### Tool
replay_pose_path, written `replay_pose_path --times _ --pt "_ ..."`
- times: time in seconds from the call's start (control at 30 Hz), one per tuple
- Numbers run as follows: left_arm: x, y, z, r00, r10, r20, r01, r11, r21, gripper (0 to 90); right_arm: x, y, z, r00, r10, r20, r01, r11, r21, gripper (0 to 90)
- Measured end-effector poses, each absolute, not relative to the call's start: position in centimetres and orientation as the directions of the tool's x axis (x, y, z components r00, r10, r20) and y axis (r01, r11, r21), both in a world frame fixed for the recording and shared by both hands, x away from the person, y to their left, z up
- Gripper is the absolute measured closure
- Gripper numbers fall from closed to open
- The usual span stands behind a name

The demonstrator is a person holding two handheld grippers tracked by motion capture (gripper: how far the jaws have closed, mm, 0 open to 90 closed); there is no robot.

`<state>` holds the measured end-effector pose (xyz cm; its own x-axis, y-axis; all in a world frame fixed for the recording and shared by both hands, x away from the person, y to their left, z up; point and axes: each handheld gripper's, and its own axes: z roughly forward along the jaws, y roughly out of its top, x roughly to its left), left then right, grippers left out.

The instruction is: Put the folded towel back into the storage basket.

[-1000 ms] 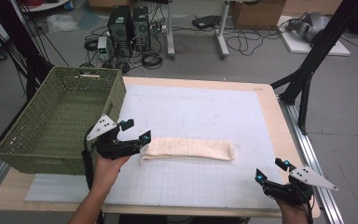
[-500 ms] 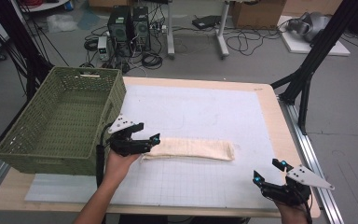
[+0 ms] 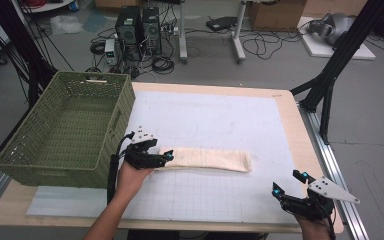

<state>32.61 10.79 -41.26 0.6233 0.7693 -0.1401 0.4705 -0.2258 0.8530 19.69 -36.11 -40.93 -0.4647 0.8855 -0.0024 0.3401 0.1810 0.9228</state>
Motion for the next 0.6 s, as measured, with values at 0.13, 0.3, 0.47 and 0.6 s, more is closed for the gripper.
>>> replay_pose_path --times 0.13,0.3,0.47,0.6 --pt "32.7 10.8 -42.9 0.595 0.789 -0.150 0.531 -0.247 0.810 28.2 19.7 -36.1 -40.9 -0.465 0.886 0.000 0.342 0.179 0.923 15.6" --pt "32.5 10.5 -44.3 0.595 0.788 -0.156 0.571 -0.278 0.772 32.8 19.7 -36.1 -40.9 -0.463 0.886 0.003 0.344 0.177 0.922 15.5" --pt "32.2 10.4 -44.9 0.599 0.789 -0.135 0.563 -0.295 0.772 37.7 19.8 -36.0 -41.0 -0.464 0.886 0.000 0.346 0.182 0.920 15.6" --pt "32.0 10.5 -44.8 0.617 0.778 -0.116 0.549 -0.321 0.771 52.6 20.0 -35.7 -41.0 -0.466 0.885 -0.001 0.350 0.185 0.918 15.6"
